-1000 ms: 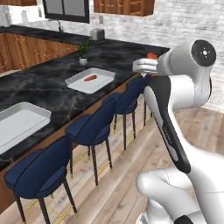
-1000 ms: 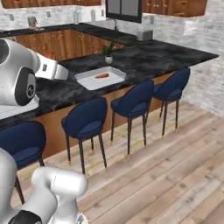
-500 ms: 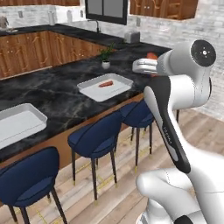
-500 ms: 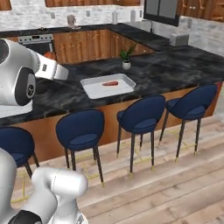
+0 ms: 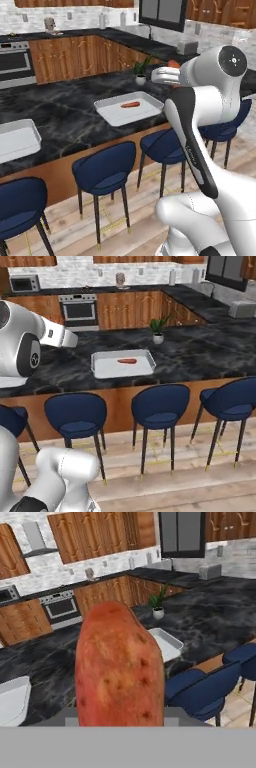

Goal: Place the cold items (sweet potato and carrot) from the fridge in one tupperware on the dining counter. Place the warm items (hot dog and kebab skewer) in the stove area in another tupperware.

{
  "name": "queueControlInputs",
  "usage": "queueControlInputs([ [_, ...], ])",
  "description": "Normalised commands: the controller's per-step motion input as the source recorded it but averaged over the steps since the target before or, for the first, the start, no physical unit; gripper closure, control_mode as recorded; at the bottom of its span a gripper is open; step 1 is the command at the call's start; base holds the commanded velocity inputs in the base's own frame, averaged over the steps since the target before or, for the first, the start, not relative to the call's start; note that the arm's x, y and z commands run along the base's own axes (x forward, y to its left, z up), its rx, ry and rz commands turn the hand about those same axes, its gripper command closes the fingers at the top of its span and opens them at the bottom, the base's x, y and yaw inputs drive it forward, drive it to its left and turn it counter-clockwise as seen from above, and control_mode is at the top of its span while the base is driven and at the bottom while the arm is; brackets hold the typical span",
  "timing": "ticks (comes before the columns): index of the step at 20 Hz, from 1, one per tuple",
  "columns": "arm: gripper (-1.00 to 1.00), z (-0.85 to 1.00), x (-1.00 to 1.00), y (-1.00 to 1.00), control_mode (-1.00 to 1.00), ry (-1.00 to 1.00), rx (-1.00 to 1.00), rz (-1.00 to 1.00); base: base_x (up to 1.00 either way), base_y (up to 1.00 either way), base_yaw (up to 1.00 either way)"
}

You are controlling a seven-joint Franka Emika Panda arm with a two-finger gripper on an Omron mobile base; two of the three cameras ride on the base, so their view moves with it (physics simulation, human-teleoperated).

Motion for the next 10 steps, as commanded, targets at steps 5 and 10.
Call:
queueControlInputs([
  [5,1.00,0.00,0.00,0.00,1.00,0.00,0.00,0.00,0.81,-0.64,0.40],
  [10,1.00,0.00,0.00,0.00,1.00,0.00,0.00,0.00,0.86,-0.58,0.33],
])
